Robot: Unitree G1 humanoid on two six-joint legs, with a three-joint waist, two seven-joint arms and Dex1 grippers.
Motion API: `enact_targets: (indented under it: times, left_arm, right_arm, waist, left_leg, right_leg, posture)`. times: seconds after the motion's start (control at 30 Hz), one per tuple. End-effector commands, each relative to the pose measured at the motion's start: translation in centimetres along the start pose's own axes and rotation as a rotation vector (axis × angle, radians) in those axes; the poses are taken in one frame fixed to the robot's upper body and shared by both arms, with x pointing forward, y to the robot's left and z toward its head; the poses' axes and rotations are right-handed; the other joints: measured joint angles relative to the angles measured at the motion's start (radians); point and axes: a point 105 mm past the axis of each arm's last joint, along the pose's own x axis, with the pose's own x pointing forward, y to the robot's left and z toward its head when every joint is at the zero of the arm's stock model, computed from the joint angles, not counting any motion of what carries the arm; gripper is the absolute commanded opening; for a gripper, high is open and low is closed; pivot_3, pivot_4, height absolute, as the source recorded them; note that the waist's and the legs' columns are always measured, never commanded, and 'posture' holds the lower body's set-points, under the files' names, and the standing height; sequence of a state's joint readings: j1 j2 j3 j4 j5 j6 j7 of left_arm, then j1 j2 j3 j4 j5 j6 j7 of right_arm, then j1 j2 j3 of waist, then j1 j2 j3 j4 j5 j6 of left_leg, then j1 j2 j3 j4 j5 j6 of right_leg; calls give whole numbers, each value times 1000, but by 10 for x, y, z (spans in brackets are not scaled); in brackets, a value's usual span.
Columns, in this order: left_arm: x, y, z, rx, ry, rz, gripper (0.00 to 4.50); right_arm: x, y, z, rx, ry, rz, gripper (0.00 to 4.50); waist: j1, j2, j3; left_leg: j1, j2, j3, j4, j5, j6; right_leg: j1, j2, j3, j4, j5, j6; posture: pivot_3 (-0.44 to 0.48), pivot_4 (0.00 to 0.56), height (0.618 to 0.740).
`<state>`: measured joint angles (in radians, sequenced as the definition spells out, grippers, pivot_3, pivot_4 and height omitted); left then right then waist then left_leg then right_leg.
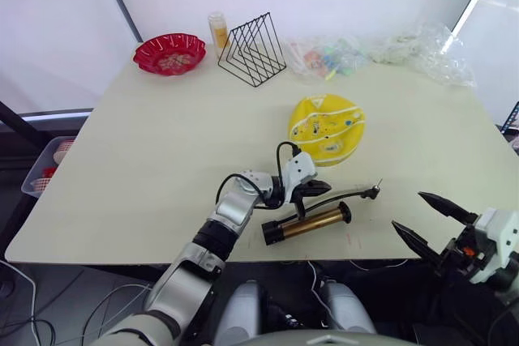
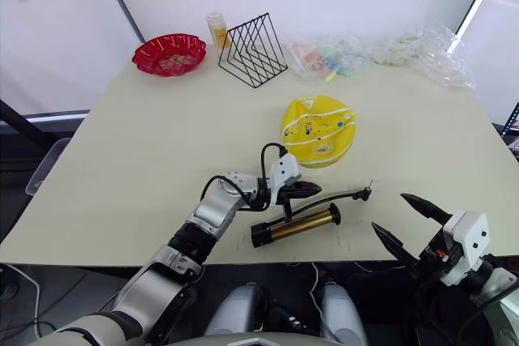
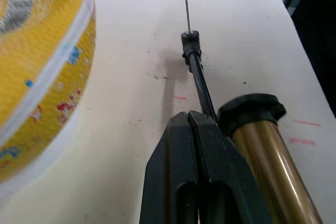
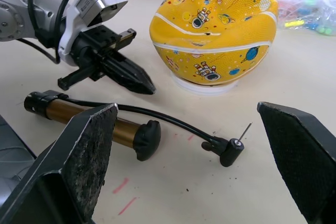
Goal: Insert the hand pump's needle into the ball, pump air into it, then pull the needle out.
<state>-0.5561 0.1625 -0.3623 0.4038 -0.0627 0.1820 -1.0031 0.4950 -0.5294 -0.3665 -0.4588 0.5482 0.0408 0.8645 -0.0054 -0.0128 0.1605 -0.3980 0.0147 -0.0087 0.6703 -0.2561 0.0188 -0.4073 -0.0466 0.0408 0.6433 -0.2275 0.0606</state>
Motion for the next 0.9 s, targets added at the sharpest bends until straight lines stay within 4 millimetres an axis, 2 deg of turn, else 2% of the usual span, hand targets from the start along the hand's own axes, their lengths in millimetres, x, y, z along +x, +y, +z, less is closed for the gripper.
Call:
enact_targets:
  times: [0.03, 0.1, 0.13, 0.5, 0.63, 0.67, 0.7, 0.77, 0.9]
  left_arm:
    - [2, -6, 13, 57, -22, -35, 1250]
    - [2, -6, 9, 69, 8, -32, 2203]
    - [3, -6, 8, 74, 23, -33, 2455]
    - [13, -4, -4, 66, 146, -13, 2455]
    - [15, -5, -7, 57, 166, -22, 1395]
    - [15, -6, -7, 55, 167, -27, 827]
    - [16, -7, -8, 48, 166, -32, 728]
    - [16, -8, -7, 40, 157, -40, 43]
    - [16, -7, -3, 47, 130, -33, 43]
  right_arm:
    - [-2, 4, 9, -43, -19, 22, 4500]
    - [-3, 5, 9, -47, -13, 28, 4500]
    - [-4, 6, 9, -50, -5, 35, 4500]
    - [-8, 9, 9, -71, 15, 75, 4500]
    - [-9, 6, 10, -86, 22, 85, 4500]
    - [-9, 6, 10, -88, 23, 85, 4500]
    - [-10, 5, 10, -90, 25, 85, 4500]
    - [-11, 5, 9, -92, 26, 84, 4500]
    - [-11, 6, 7, -87, 27, 83, 4500]
  waist:
    - [0, 0, 0]
    - [1, 0, 0]
    - [1, 0, 0]
    - [0, 0, 0]
    - [0, 0, 0]
    - [-1, 0, 0]
    - [-1, 0, 0]
    - [0, 0, 0]
    - [0, 0, 0]
  left_leg:
    - [0, 0, 0, 0, 0, 0]
    - [0, 0, 0, 0, 0, 0]
    - [0, 0, 0, 0, 0, 0]
    - [0, 0, 0, 0, 0, 0]
    - [0, 0, 0, 0, 0, 0]
    - [0, 0, 0, 0, 0, 0]
    - [0, 0, 0, 0, 0, 0]
    - [0, 0, 0, 0, 0, 0]
    - [0, 0, 0, 0, 0, 0]
  right_leg:
    - [0, 0, 0, 0, 0, 0]
    - [0, 0, 0, 0, 0, 0]
    - [0, 0, 0, 0, 0, 0]
    - [0, 0, 0, 0, -1, 1]
    - [0, 0, 0, 0, -1, 2]
    - [0, 0, 0, 0, -1, 2]
    - [0, 0, 0, 0, -1, 2]
    - [0, 0, 0, 0, -1, 2]
    - [0, 0, 0, 0, -1, 2]
  posture:
    - [0, 150, 740]
    - [0, 150, 740]
    - [0, 150, 740]
    - [0, 150, 740]
    - [0, 150, 740]
    - [0, 150, 740]
    - [0, 150, 740]
    - [0, 150, 740]
    - [0, 150, 740]
